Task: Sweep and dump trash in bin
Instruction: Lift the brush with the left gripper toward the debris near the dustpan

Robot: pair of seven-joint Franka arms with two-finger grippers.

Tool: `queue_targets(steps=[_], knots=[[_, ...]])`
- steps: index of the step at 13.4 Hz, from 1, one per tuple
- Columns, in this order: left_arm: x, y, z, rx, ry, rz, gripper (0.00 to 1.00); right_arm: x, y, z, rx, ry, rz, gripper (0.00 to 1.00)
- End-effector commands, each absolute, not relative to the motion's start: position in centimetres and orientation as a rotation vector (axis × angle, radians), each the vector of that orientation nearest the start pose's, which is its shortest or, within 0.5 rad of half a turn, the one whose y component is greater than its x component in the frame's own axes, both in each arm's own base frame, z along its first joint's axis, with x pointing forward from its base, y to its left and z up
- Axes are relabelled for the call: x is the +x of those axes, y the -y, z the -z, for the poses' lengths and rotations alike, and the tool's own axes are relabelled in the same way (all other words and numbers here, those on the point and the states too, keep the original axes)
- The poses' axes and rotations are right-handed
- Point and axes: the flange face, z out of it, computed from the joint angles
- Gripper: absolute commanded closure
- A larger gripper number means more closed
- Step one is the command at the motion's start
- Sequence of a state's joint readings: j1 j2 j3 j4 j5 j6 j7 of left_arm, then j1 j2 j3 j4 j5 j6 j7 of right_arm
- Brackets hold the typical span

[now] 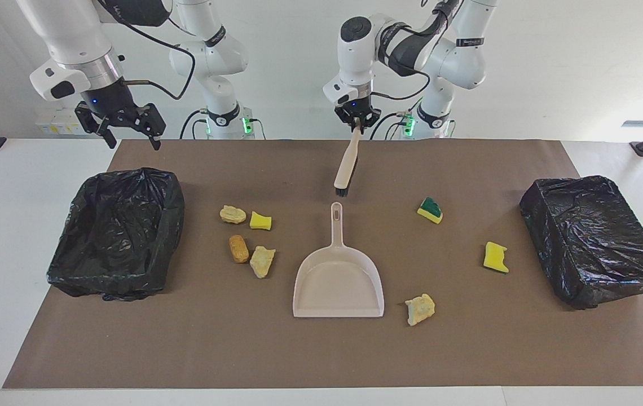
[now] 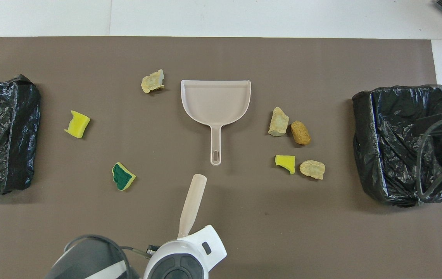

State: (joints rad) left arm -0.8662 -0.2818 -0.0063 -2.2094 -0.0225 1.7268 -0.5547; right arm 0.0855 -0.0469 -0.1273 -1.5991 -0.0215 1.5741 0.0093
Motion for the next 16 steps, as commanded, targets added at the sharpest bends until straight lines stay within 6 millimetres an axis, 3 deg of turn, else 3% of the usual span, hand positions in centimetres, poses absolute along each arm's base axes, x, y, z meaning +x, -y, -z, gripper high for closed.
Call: queue_targets(steps=[1,3,6,10,14,16], knots=[[31.3,32.3,-51.7,-2.967,-0.359,-0.220,1.00,53.3,2.9,-63.8,-3.163,-0.051,0.052,0.00],[34.2,30.3,-52.3,-2.974,-0.326,-0.178,1.00,53.3,2.9,-63.8,-3.163,-0.051,0.052,0.00],[40.5,26.0,-52.0,-2.972,-0.497,-0.176,1.00,53.3,2.9,-63.8,-3.163,-0.050,0.052,0.00],[47.4,21.3,-50.8,-3.050,-0.452,-0.008,1.00,53.3,2.9,-63.8,-3.163,-0.051,0.052,0.00],[53.6,19.4,-48.4,-3.057,-0.506,0.064,1.00,53.3,2.9,-63.8,-3.163,-0.051,0.052,0.00],[57.3,20.5,-45.4,-3.049,-0.543,0.133,1.00,53.3,2.9,-63.8,-3.163,-0.051,0.052,0.00]])
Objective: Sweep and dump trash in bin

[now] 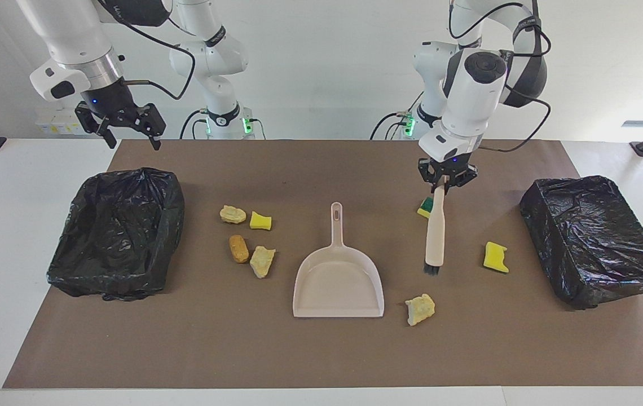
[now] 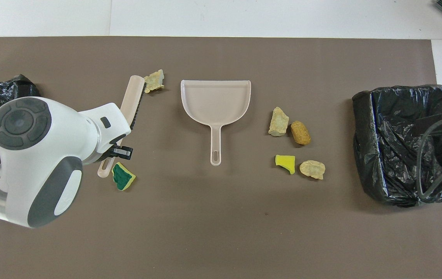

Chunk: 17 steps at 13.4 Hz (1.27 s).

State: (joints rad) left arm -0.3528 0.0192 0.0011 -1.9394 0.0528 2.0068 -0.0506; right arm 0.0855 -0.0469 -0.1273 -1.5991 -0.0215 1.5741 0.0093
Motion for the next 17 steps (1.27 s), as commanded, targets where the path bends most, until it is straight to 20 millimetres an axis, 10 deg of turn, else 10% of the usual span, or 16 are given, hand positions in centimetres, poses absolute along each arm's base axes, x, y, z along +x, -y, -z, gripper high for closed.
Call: queue_targets(steps=[1,4,8,17], knots=[[59.2,21.0,-44.0,-3.041,-0.581,0.173,1.00,53.3,2.9,-63.8,-3.163,-0.051,0.052,0.00],[64.2,15.8,-41.2,-2.925,-0.895,0.185,1.00,53.3,2.9,-63.8,-3.163,-0.051,0.052,0.00],[67.3,13.7,-38.8,-2.716,-1.266,0.140,1.00,53.3,2.9,-63.8,-3.163,-0.051,0.052,0.00],[64.4,12.8,-36.0,-2.362,-1.753,0.025,1.00,53.3,2.9,-63.8,-3.163,-0.051,0.052,0.00]])
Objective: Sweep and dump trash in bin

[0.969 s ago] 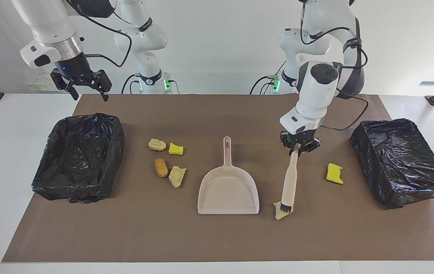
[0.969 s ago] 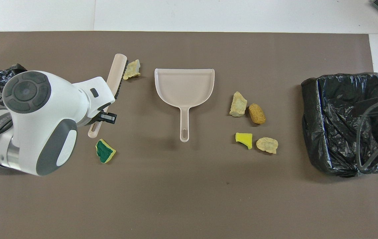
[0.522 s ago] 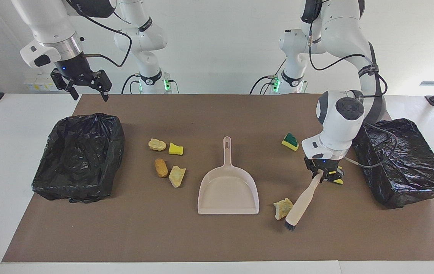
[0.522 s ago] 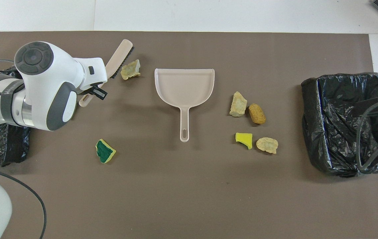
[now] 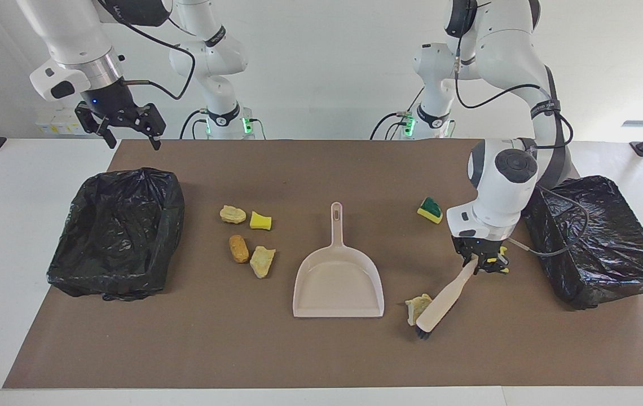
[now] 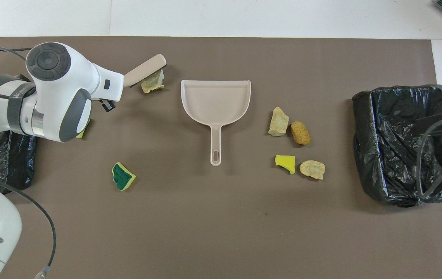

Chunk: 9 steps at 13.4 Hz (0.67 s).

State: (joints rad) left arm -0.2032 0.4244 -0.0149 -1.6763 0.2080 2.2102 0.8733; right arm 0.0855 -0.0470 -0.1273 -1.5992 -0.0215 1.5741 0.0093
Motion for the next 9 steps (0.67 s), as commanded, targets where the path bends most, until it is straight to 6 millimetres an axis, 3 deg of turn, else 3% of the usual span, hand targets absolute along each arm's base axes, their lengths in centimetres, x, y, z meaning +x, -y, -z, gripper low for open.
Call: queue_targets(steps=[1,3,5,9], knots=[[63.7,12.1,-35.7,-2.328,-1.799,-0.009,1.00,53.3,2.9,-63.8,-3.163,-0.051,0.052,0.00],[62.5,10.7,-35.4,-2.213,-1.884,-0.149,1.00,53.3,2.9,-63.8,-3.163,-0.051,0.052,0.00],[61.6,9.5,-36.4,-2.135,-1.943,-0.291,1.00,53.3,2.9,-63.8,-3.163,-0.051,0.052,0.00],[62.0,8.2,-40.5,-2.131,-1.919,-0.252,1.00,53.3,2.9,-63.8,-3.163,-0.051,0.052,0.00]])
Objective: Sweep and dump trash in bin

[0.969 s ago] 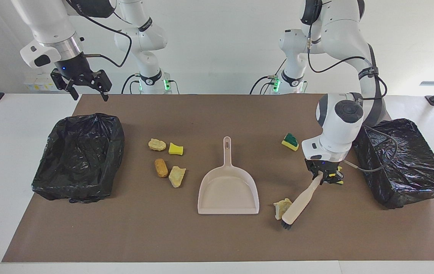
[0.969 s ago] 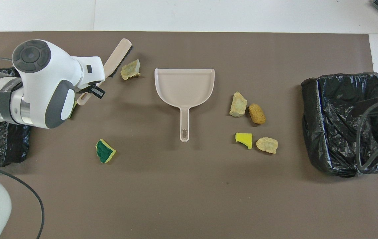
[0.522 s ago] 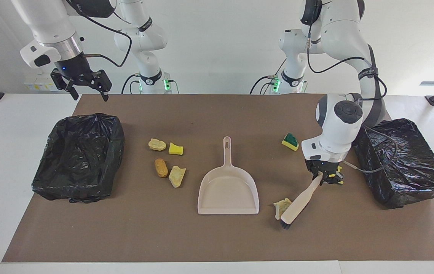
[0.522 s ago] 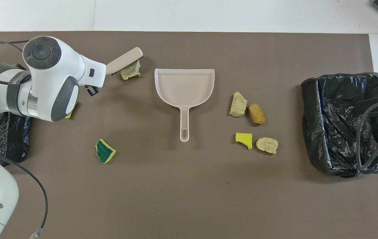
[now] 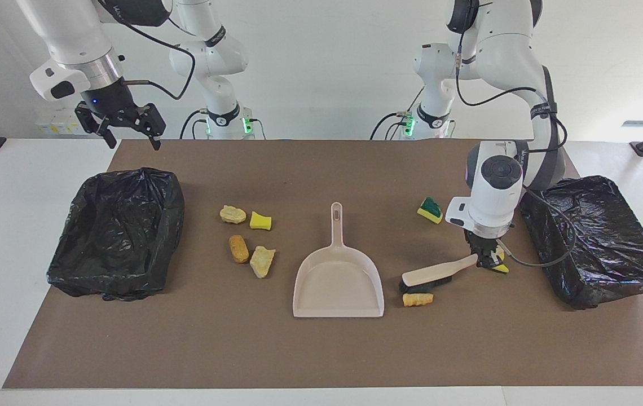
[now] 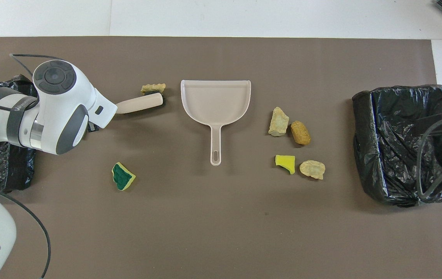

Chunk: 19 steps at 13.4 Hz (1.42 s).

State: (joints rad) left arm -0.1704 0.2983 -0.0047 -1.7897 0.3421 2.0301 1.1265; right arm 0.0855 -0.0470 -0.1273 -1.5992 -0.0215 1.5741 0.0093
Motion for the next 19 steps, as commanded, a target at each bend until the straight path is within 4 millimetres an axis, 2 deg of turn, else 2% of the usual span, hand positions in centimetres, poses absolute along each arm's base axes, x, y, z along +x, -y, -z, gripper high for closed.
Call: queue_targets(steps=[1,2,5,6,7,9,11,12,13,15,16,17,19], knots=[[62.8,8.4,-41.1,-2.132,-1.906,-0.209,1.00,53.3,2.9,-63.8,-3.163,-0.051,0.052,0.00],[63.8,8.8,-42.1,-2.159,-1.865,-0.124,1.00,53.3,2.9,-63.8,-3.163,-0.051,0.052,0.00],[65.9,10.0,-42.0,-2.193,-1.822,0.089,1.00,53.3,2.9,-63.8,-3.163,-0.051,0.052,0.00],[66.8,10.9,-40.9,-2.228,-1.817,0.107,1.00,53.3,2.9,-63.8,-3.163,-0.051,0.052,0.00],[67.6,11.1,-40.6,-2.235,-1.811,0.121,1.00,53.3,2.9,-63.7,-3.164,-0.050,0.049,0.00],[68.8,11.6,-38.4,-2.222,-1.815,0.174,1.00,53.3,2.9,-63.7,-3.164,-0.050,0.049,0.00],[70.1,12.3,-37.1,-2.230,-1.799,0.205,1.00,53.3,2.9,-63.7,-3.164,-0.050,0.049,0.00],[71.3,12.9,-36.3,-2.245,-1.772,0.225,1.00,53.3,2.9,-63.7,-3.164,-0.050,0.049,0.00],[71.8,14.3,-35.8,-2.247,-1.770,0.236,1.00,53.3,2.9,-63.7,-3.164,-0.050,0.049,0.00],[71.4,16.4,-34.3,-2.254,-1.768,0.221,1.00,53.3,2.9,-63.7,-3.164,-0.050,0.049,0.00],[71.3,16.4,-34.5,-2.232,-1.774,0.193,1.00,53.3,2.9,-63.8,-3.164,-0.046,0.049,0.00],[70.6,16.0,-33.5,-2.192,-1.798,0.131,1.00,53.2,2.7,-63.8,-3.162,-0.031,0.044,0.00],[68.8,15.1,-33.5,-2.102,-1.860,0.054,1.00,53.1,2.3,-63.7,-3.161,0.019,0.035,0.00]])
